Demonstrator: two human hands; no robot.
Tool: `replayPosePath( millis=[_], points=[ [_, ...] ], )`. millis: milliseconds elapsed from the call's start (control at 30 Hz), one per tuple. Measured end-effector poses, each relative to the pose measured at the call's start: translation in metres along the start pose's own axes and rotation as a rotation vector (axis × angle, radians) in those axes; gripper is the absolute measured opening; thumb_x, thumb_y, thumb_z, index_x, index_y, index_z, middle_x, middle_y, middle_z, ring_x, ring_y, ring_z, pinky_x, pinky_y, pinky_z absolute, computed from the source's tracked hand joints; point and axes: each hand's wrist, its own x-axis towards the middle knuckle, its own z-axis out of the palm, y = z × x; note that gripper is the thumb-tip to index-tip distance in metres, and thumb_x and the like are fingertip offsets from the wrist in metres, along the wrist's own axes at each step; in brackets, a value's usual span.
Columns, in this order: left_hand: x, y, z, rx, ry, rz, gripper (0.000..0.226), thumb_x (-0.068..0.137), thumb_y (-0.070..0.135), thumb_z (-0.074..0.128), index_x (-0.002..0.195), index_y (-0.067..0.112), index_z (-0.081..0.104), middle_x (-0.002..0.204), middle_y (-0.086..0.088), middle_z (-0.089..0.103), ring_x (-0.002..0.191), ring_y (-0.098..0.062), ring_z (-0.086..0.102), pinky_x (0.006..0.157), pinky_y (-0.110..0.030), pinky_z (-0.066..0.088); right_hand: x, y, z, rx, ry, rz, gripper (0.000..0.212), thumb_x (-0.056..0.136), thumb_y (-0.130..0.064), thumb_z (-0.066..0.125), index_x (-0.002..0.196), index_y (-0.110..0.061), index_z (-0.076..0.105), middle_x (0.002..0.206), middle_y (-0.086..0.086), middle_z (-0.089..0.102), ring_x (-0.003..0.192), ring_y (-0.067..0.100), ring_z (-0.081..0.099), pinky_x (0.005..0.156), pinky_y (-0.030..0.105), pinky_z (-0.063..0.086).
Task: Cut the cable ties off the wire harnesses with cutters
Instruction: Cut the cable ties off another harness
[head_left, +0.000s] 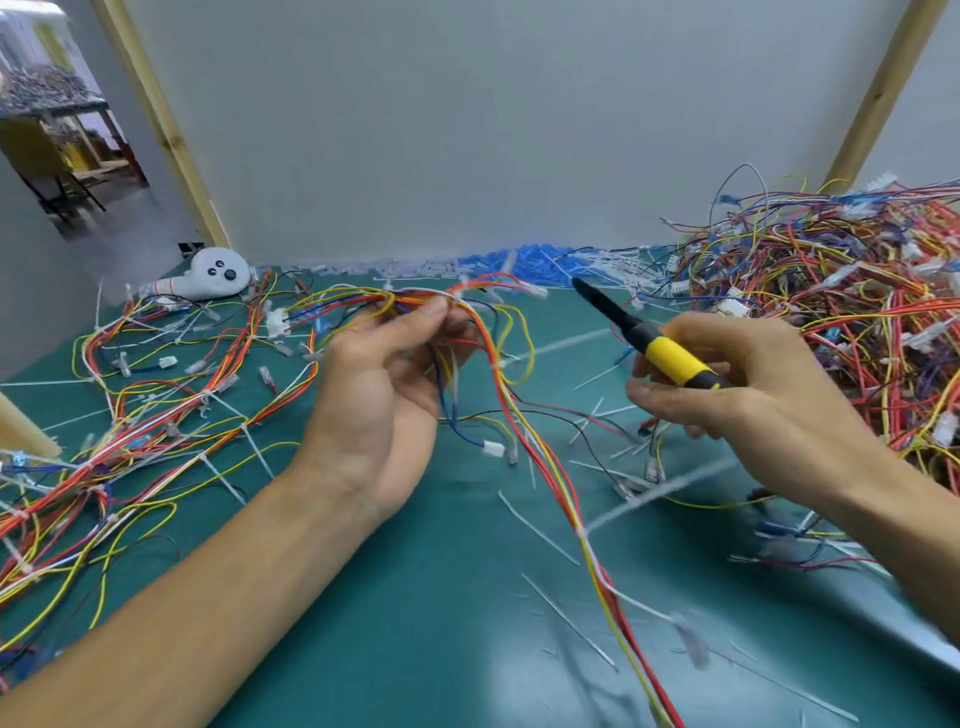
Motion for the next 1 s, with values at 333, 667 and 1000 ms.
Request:
replayPosePath(
  millis=[333,667,1000],
  points=[
    [0.005,0.010,-0.002,-0.099,0.074,-0.021,0.025,0.095,-0.002,0.055,0.076,0.003,0.071,0.073,-0.004,0.067,0.067,-0.012,0.067,0.070,-0.021,0.058,-0.009,0.000,0.014,-0.194,-0.087,-0.058,0.027,0.073,-0.049,0.078,0.082,-0.025,0.068,0.066,-0.004,0.062,0.060,0.018,0.051,0.060,0.038,0.043],
    [0.003,0.000,-0.002,-0.048,0.037,-0.006,0.008,0.079,0.006,0.064,0.086,0.002,0.067,0.073,-0.003,0.069,0.069,-0.012,0.068,0.070,-0.022,0.057,-0.015,-0.003,0.022,-0.157,-0.044,-0.171,0.034,0.087,-0.041,0.082,0.086,-0.014,0.061,0.069,0.002,0.056,0.060,0.016,0.041,0.055,0.030,0.037],
    [0.000,0.001,0.002,-0.070,0.069,-0.032,0.007,0.087,0.000,0.061,0.086,0.000,0.068,0.073,-0.005,0.069,0.068,-0.013,0.068,0.070,-0.022,0.059,-0.015,-0.003,0.020,-0.221,-0.032,-0.202,0.035,0.085,-0.050,0.078,0.093,-0.019,0.063,0.077,-0.001,0.062,0.067,0.025,0.054,0.060,0.046,0.051]
  ],
)
